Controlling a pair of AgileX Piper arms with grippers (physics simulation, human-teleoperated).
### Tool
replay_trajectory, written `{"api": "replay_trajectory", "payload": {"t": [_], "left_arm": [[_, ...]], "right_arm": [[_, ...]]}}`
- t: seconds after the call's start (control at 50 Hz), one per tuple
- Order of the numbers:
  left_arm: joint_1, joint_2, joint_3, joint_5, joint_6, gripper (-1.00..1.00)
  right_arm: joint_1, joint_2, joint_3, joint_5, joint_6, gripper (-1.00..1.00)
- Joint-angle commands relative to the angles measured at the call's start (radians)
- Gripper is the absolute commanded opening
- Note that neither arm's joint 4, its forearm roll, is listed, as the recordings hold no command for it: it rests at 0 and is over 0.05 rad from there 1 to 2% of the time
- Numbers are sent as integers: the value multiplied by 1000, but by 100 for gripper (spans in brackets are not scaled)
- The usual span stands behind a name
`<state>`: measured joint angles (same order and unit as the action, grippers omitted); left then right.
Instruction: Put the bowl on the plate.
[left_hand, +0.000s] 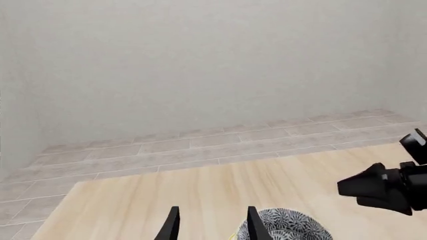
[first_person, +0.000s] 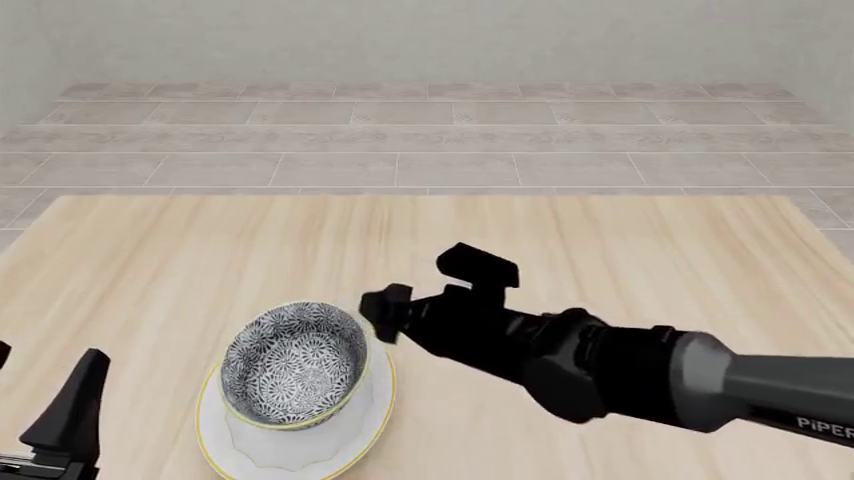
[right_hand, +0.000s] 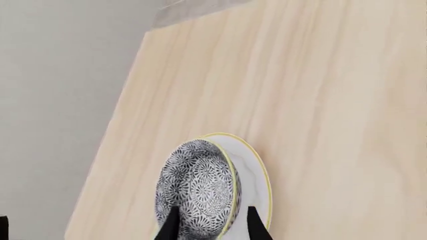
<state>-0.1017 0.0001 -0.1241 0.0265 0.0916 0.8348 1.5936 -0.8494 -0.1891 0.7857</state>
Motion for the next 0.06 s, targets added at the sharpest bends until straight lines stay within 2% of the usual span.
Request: {"api": "replay_trajectory", "payload": {"t": [0.02, 0.06], "left_arm": [[-1, 0, 1, 0, 1, 100], [4, 0, -2, -2, 0, 100]], "right_arm": [[11, -86, 81, -37, 16, 100], [17, -106, 98, -43, 12, 100]]}}
